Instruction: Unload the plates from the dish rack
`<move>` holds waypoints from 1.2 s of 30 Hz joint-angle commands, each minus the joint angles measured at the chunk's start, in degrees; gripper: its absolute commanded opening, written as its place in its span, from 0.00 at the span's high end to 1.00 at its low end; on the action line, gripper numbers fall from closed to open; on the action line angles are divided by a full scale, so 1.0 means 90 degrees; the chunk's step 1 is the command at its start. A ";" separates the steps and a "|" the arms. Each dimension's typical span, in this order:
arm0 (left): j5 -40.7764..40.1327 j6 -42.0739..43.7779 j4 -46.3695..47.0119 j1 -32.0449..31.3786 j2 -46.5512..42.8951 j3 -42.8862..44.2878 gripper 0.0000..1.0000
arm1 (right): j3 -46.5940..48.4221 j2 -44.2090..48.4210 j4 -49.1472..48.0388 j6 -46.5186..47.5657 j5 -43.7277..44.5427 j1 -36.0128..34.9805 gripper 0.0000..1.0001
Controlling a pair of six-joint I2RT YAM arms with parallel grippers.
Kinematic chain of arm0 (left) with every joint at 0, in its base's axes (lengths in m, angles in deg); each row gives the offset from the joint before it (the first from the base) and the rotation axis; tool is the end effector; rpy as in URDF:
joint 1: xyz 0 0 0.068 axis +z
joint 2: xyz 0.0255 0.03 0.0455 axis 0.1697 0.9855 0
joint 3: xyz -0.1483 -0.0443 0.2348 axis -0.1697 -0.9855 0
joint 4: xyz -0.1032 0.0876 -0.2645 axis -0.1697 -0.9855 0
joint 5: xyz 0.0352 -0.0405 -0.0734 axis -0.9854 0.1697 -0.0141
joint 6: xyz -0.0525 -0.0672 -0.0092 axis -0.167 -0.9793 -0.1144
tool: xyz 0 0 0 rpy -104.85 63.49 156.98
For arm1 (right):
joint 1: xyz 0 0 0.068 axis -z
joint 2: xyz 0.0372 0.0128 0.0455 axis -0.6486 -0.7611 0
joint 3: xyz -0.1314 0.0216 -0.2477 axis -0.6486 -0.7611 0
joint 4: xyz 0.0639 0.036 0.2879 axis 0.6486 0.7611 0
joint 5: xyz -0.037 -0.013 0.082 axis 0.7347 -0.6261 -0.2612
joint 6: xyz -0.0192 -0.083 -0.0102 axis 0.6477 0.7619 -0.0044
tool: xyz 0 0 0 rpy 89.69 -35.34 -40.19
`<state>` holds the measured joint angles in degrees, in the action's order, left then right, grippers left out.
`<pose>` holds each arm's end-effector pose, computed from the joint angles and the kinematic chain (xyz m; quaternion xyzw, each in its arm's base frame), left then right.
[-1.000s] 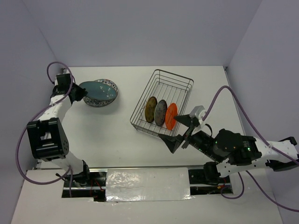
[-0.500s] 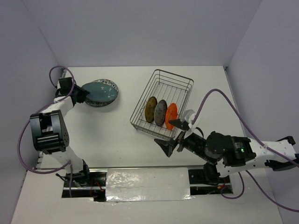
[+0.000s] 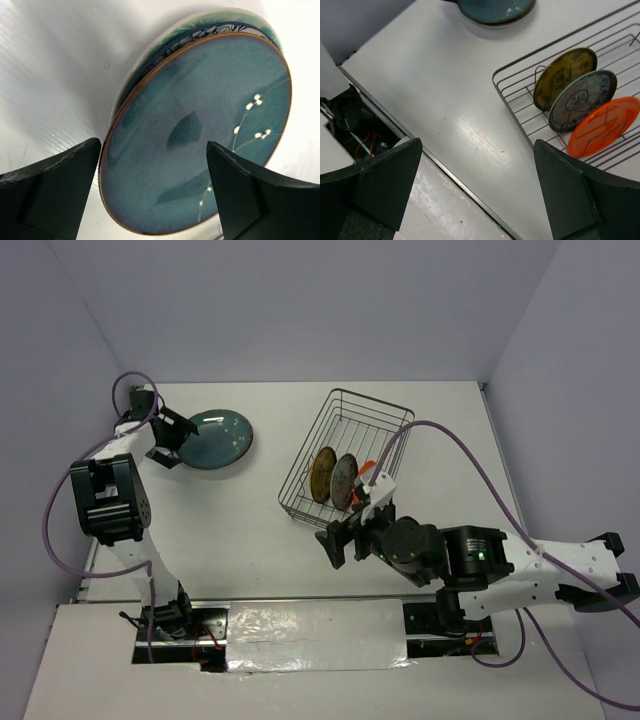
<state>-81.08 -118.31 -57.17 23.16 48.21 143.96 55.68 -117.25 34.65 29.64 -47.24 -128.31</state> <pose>0.4604 0.1063 0.1683 -0.5224 0.7831 -0.1373 0.3083 0.0598 0.2360 0.3958 -0.2547 0.7546 0.2526 0.5495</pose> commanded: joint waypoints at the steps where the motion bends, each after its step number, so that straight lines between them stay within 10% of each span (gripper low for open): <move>1: -0.0055 0.0383 -0.1215 -0.0169 0.0410 0.0863 0.00 | 0.0319 -0.0192 0.0457 -0.0672 -0.0559 0.0515 0.00; 20: -0.1306 0.1086 -0.2488 -0.0237 -0.1802 0.0506 0.00 | 0.0943 -0.2603 0.0964 -0.2244 -0.0495 0.4148 0.01; 27: 0.0440 0.2754 -0.1032 -0.0773 -0.5286 -0.1653 0.01 | 0.1150 -0.3591 0.0936 -0.2538 -0.0210 0.4617 0.31; 36: -0.0222 0.3372 -0.1060 -0.0999 -0.6835 -0.3061 0.00 | 0.0310 -0.3611 -0.0069 -0.2440 -0.0874 0.5018 0.48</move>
<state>-82.17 -91.47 -68.31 14.44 -14.58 118.41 59.72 -150.49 38.26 8.26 -53.79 -83.70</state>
